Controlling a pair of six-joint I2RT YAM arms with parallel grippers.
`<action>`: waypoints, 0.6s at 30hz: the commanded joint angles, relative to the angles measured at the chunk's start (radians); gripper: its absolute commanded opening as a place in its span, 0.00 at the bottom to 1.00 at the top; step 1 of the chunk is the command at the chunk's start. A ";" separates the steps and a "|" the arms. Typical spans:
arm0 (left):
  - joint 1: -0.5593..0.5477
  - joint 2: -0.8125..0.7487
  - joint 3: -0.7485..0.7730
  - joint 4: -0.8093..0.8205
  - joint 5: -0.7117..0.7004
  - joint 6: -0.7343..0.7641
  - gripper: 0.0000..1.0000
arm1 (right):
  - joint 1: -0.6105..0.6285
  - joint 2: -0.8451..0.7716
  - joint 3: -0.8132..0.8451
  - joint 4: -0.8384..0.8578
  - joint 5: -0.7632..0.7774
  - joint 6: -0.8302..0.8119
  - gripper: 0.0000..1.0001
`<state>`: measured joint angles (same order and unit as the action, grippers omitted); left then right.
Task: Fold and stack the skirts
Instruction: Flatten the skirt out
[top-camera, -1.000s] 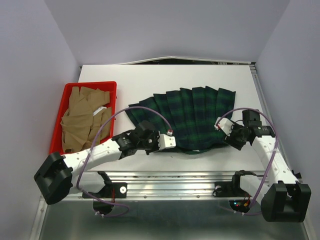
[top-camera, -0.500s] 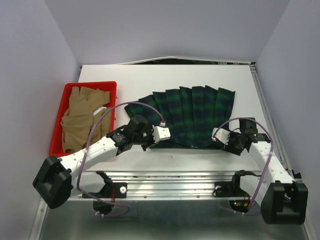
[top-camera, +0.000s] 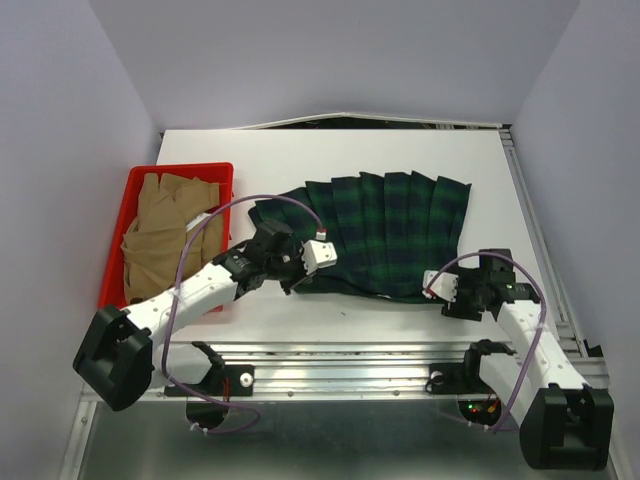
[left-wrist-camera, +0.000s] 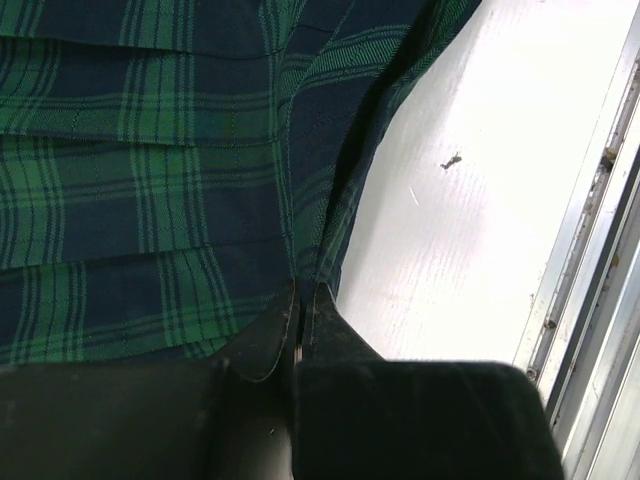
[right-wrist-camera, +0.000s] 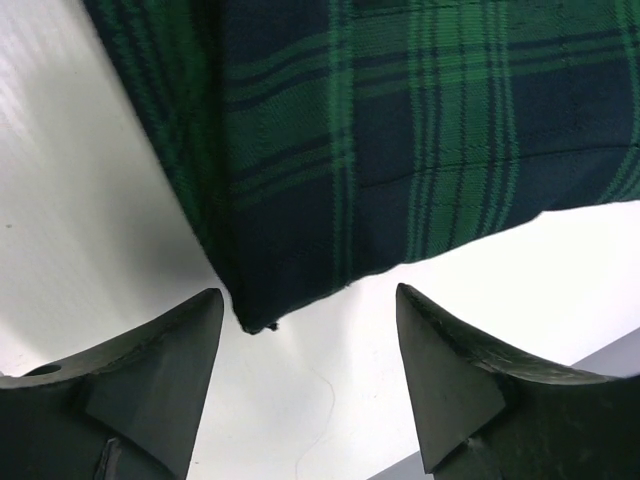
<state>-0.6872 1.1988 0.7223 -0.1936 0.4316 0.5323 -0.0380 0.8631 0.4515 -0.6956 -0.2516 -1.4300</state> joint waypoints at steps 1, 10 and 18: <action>0.021 0.013 0.051 0.003 0.053 -0.020 0.00 | 0.004 -0.062 -0.046 0.033 -0.035 -0.064 0.75; 0.084 0.102 0.135 -0.020 0.131 -0.025 0.00 | 0.004 -0.104 0.018 -0.096 -0.055 -0.058 1.00; 0.169 0.188 0.212 -0.046 0.245 -0.038 0.00 | 0.004 0.114 0.012 0.189 -0.031 0.107 0.52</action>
<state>-0.5541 1.3861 0.8726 -0.2356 0.5873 0.5064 -0.0380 0.9180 0.4370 -0.6582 -0.2798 -1.4227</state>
